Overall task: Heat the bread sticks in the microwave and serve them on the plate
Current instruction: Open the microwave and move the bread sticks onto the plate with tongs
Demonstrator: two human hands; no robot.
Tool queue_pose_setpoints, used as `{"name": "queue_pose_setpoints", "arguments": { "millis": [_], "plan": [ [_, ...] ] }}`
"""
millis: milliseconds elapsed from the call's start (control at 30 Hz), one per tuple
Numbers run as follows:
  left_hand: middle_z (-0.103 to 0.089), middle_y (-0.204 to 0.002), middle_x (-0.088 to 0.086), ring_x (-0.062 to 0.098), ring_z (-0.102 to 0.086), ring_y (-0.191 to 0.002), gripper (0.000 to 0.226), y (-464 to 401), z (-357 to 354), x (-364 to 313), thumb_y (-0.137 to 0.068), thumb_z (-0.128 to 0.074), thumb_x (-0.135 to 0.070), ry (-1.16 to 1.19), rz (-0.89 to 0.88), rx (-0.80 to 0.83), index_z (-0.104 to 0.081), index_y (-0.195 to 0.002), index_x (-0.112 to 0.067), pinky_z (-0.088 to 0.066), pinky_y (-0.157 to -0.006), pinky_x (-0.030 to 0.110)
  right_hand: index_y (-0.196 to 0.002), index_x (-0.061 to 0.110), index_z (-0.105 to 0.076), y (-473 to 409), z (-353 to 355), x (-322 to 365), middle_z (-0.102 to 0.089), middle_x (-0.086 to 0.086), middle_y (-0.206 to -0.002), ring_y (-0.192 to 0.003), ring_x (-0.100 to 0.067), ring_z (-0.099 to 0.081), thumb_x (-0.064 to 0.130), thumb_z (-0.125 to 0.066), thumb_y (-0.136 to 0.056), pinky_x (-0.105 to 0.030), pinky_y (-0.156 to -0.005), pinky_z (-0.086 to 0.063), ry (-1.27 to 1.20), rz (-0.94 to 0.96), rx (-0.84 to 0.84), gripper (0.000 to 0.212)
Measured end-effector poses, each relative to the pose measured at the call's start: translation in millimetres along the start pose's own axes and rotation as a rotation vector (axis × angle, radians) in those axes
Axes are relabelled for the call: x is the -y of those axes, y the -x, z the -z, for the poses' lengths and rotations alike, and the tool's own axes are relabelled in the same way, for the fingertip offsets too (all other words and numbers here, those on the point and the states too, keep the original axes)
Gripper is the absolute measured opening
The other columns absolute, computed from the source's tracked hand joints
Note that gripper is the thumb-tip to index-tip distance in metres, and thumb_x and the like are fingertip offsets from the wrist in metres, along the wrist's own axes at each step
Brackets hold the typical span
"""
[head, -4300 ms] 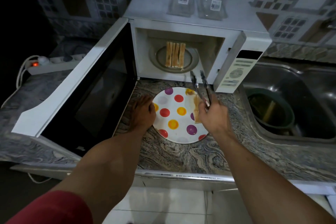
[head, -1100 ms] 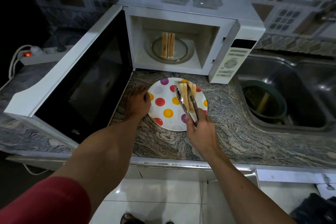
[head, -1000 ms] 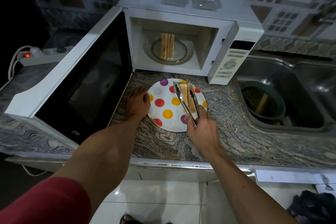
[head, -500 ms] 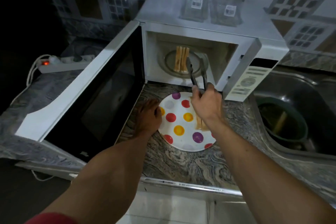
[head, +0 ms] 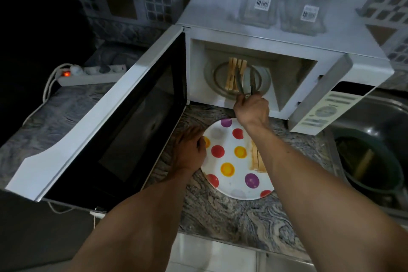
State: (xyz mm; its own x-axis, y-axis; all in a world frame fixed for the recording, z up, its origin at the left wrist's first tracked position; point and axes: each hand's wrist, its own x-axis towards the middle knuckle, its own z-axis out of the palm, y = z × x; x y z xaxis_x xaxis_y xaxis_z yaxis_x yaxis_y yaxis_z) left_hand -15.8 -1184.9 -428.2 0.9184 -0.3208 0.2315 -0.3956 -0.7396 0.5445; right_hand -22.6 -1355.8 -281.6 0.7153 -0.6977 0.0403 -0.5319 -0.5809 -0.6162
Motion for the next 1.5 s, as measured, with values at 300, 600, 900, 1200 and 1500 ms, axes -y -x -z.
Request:
{"name": "queue_pose_setpoints", "arguments": {
  "millis": [300,600,900,1200,1500],
  "plan": [
    [-0.063,-0.131,0.008,0.025,-0.054,-0.127,0.049,-1,-2,2,-0.089,-0.038,-0.030,-0.010,-0.014,0.002,-0.067,-0.123,-0.011,-0.030,-0.109,0.034,-0.121,-0.003,-0.054,2,-16,-10,-0.064,-0.027,-0.113,-0.103,-0.045,-0.063,0.038,-0.050,-0.099,-0.042,-0.084,-0.051,-0.049,-0.070,0.007,0.047],
    [-0.059,-0.137,0.008,0.024,-0.048,-0.133,0.047,-1,1,0,-0.090,-0.042,-0.026,0.035,-0.003,0.033,-0.064,-0.128,-0.010,-0.030,-0.114,0.037,-0.118,-0.002,-0.058,-8,-15,-10,-0.064,-0.024,-0.114,-0.106,-0.042,-0.062,0.038,-0.051,-0.098,-0.038,-0.082,-0.050,0.017,-0.082,0.022,0.045],
    [-0.061,-0.134,0.008,0.025,-0.051,-0.130,0.051,-2,-1,3,-0.089,-0.036,-0.031,0.015,-0.014,0.015,-0.065,-0.126,-0.010,-0.033,-0.112,0.038,-0.108,0.000,-0.069,-29,-13,8,-0.070,-0.017,-0.107,-0.099,-0.033,-0.068,0.023,-0.055,-0.100,-0.031,-0.073,-0.049,0.123,-0.059,0.053,0.027],
    [-0.057,-0.139,0.007,0.023,-0.045,-0.135,0.050,-2,4,-1,-0.089,-0.040,-0.028,0.046,0.011,0.052,-0.061,-0.131,-0.012,-0.025,-0.115,0.034,-0.107,0.001,-0.066,0,15,-14,-0.068,-0.021,-0.100,-0.091,-0.040,-0.065,0.033,-0.048,-0.101,-0.033,-0.065,-0.043,0.113,0.059,0.020,0.037],
    [-0.066,-0.125,0.014,0.029,-0.059,-0.120,0.039,1,9,-4,-0.086,-0.049,-0.020,0.051,-0.008,-0.009,-0.070,-0.115,-0.004,-0.041,-0.107,0.041,-0.113,0.004,-0.060,85,35,-43,-0.068,-0.024,-0.094,-0.090,-0.044,-0.062,0.035,-0.046,-0.101,-0.041,-0.069,-0.048,0.156,0.282,-0.035,0.036]
  ]
}}
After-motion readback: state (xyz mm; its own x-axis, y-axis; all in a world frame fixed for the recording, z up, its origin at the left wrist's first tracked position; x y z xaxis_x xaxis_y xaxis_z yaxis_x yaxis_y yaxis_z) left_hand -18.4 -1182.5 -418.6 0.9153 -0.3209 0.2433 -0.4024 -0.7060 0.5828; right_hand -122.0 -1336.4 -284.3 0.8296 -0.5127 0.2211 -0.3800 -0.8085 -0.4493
